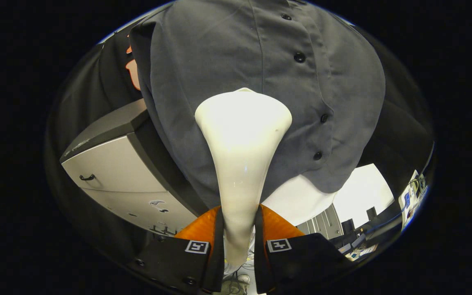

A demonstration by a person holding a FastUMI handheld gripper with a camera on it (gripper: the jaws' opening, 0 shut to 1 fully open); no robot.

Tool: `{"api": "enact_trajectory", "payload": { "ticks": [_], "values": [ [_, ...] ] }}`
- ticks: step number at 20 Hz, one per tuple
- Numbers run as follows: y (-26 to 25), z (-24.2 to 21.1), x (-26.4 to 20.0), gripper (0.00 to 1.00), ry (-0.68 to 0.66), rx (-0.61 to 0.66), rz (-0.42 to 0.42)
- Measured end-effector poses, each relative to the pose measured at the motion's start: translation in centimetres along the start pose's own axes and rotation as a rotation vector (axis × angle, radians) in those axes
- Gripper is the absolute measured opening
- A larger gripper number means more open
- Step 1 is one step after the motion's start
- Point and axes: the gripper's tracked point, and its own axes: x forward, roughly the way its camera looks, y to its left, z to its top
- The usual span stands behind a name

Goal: Iron the clothes twice with a garment steamer, once on the left side and once on the right side.

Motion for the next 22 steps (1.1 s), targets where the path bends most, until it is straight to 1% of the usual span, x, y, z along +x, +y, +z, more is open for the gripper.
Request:
{"api": "enact_trajectory", "payload": {
  "ticks": [8,12,17,22],
  "values": [
    [-1.5,-3.9,2.7,0.38,0.083,0.004,0.028],
    [-2.3,-4.3,2.6,0.38,0.095,0.0,0.036],
    [-2.8,-2.9,0.5,0.38,0.078,0.001,0.054],
    [-3.8,0.9,-3.0,0.38,0.012,-0.018,0.061]
  ]
}}
